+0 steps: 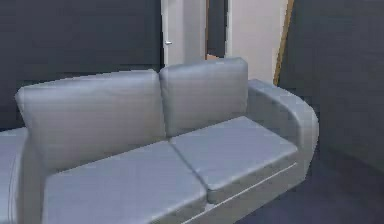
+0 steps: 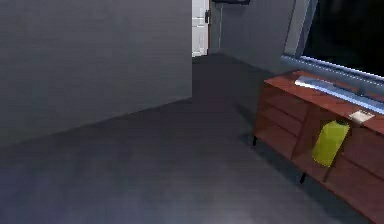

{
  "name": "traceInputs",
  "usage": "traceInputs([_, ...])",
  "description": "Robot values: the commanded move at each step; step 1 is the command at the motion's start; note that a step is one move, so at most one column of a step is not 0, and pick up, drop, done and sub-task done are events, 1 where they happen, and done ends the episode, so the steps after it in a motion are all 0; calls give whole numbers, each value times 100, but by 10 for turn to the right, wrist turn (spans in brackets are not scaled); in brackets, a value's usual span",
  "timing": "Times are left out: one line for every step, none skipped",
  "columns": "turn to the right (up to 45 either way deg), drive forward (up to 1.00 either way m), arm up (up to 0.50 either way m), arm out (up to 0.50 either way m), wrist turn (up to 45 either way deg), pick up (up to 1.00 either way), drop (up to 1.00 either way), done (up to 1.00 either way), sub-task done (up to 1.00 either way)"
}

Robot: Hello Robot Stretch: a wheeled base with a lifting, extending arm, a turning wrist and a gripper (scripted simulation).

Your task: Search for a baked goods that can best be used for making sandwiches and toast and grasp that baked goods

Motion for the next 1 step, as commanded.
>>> traceInputs([-450, 0, 0, 0, 0, 0, 0, 0, 0])
